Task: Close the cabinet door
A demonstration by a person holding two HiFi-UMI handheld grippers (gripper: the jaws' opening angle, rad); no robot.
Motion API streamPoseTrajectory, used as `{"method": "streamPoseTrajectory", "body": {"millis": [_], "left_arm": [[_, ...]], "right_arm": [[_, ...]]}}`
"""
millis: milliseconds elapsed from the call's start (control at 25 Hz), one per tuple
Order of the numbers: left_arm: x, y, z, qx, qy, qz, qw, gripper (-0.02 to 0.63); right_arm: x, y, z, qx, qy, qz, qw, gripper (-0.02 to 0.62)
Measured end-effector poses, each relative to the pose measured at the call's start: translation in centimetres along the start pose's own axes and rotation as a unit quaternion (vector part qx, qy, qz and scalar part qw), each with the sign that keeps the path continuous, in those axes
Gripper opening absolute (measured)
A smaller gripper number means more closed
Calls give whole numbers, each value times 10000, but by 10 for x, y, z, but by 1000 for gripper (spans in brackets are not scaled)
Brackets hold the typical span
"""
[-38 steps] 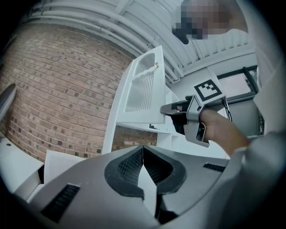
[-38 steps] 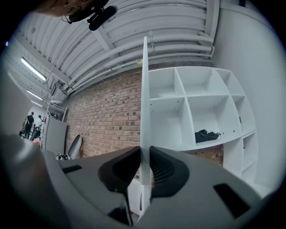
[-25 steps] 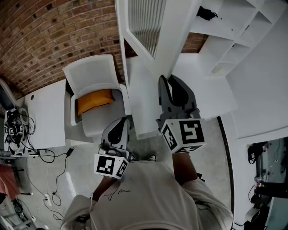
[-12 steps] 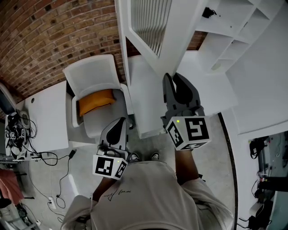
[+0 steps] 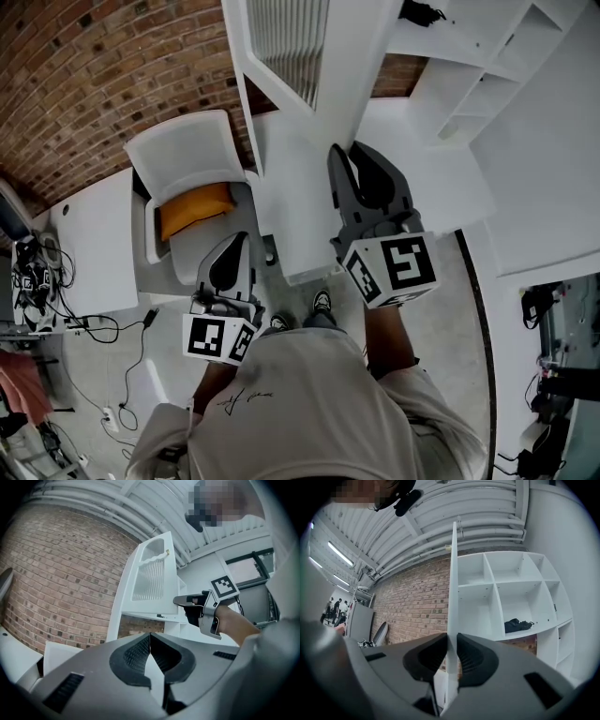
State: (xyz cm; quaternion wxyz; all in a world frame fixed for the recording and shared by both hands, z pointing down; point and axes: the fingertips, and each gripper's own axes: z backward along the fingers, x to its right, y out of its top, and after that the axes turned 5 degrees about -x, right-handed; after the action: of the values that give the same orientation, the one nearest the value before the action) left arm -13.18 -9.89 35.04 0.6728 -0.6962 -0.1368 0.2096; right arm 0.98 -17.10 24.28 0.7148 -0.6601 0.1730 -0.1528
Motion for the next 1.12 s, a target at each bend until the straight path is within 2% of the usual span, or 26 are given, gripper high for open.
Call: {"method": "streamPoseTrajectory", "body": {"millis": [480,1120], "left_arm": [[43,-5,-43,-67,-223,19,9997,15],[45,-8,-70,-133,-154,71,9998,15]], "right_arm": [[34,-1,-4,-3,337,-60,9994,71],[74,-3,-14,34,147,-183,9997,80]]}}
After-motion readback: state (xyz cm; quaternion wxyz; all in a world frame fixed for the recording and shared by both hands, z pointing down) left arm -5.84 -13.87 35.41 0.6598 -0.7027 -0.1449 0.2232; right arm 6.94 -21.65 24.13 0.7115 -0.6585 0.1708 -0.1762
